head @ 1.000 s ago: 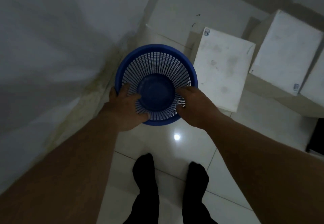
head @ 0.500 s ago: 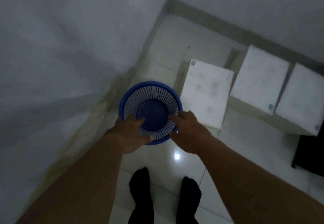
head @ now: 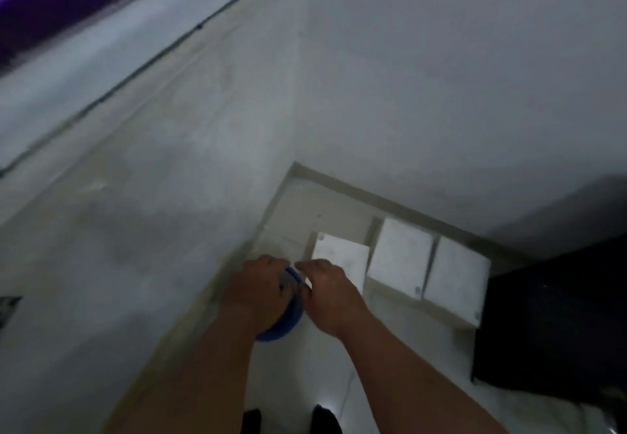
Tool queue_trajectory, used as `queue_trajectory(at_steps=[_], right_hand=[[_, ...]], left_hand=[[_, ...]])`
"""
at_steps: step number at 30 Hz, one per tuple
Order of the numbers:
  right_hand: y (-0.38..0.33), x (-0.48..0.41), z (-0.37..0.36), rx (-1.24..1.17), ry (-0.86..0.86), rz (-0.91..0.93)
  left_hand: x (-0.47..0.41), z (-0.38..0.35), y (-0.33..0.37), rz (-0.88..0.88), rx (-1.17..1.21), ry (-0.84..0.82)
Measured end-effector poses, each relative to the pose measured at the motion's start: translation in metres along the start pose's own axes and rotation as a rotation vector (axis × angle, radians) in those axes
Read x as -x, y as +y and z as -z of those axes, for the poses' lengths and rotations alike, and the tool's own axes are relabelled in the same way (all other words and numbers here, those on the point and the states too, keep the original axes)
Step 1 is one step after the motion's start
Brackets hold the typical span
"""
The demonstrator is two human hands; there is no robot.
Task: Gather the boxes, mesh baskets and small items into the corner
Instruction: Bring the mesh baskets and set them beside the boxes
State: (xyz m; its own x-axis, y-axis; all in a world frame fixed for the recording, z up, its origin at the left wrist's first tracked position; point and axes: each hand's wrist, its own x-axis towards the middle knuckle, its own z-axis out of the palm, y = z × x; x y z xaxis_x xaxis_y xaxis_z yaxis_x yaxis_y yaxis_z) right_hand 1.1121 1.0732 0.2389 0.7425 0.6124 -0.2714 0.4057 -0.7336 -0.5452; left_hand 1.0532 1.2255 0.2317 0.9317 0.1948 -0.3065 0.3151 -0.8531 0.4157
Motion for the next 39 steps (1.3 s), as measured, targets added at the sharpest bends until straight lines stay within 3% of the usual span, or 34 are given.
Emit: queue_trajectory(at_steps=[5,10,18,23,28,34,39], right_hand=[[-0.036,0.056,0.074,0.019,0.119,-0.107],[-0.046,0.111,0.128,0.063,0.368,-0.273],[-0.034,0.303,0.134,0.062,0.596,-0.729],[-0.029,0.491,0.092,0.020,0.774,-1.116],[-0.065,0.682,0.021,-0.055,0.920,-1.463],[-0.113,0.872,-0.083,-0.188,0.956,-1.810],[-0.124,0.975,-0.143,-0.281,1.006,-1.956]], left_hand=[[0.026,0.066,0.076,-0.190,0.001,0.096],[0.034,0.103,0.142,-0.487,-0.087,0.156],[0.128,0.049,0.260,-1.050,-0.232,0.010],[0.276,-0.027,0.359,-1.453,-0.298,-0.193],[0.456,-0.110,0.409,-1.816,-0.304,-0.352],[0.675,-0.196,0.422,-2.081,-0.395,-0.524],[0.787,-0.250,0.434,-2.176,-0.443,-0.646]])
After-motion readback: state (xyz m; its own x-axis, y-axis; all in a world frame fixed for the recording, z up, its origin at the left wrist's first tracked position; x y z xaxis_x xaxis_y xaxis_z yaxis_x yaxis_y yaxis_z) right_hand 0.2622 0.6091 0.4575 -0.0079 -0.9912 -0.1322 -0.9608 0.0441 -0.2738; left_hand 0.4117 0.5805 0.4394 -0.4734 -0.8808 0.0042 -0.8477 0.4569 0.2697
